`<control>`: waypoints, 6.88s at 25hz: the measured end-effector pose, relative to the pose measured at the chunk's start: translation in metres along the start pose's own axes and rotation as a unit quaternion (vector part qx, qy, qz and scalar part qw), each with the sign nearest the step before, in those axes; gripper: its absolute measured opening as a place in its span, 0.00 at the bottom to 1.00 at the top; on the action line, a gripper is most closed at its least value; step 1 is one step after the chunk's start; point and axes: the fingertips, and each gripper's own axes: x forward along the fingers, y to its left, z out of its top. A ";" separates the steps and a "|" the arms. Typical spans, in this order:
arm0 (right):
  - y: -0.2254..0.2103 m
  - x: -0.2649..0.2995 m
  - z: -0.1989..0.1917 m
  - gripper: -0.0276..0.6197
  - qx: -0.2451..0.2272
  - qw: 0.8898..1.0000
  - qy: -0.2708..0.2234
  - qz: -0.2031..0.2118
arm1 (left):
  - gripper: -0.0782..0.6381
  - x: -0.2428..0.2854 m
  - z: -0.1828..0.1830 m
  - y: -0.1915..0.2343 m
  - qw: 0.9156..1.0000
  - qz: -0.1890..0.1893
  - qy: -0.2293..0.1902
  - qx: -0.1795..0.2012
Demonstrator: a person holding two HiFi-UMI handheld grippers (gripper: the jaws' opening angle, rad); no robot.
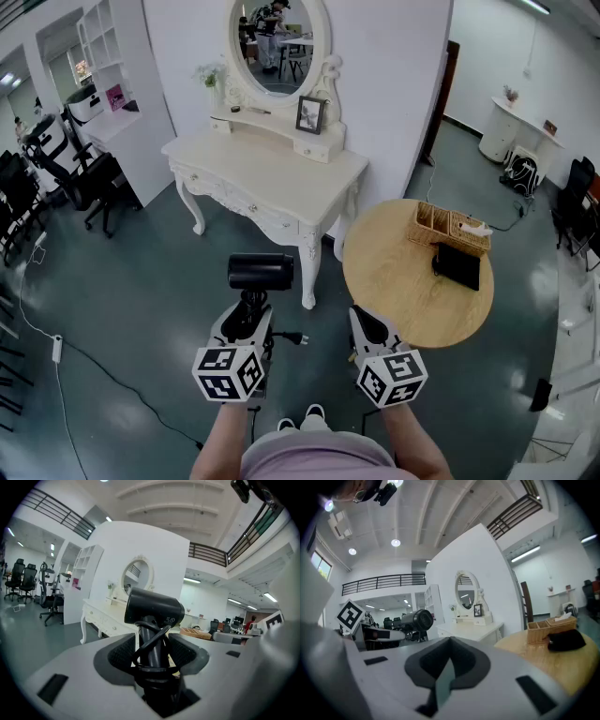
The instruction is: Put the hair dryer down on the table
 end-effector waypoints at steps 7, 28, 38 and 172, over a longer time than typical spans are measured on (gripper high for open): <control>-0.001 -0.004 0.004 0.05 0.012 1.000 -0.007 0.009 | 0.42 -0.002 0.000 -0.007 1.000 0.002 0.000 0.003; -0.030 0.049 0.016 0.05 0.046 0.999 -0.026 0.009 | 0.42 0.057 0.016 0.025 1.000 0.003 -0.003 -0.008; -0.060 0.175 0.052 0.05 0.046 0.998 -0.038 -0.018 | 0.42 0.180 0.072 0.083 0.999 -0.035 -0.006 -0.010; -0.203 0.346 0.066 0.05 0.102 0.988 -0.009 -0.116 | 0.45 0.578 0.030 0.074 0.959 -0.130 0.243 0.072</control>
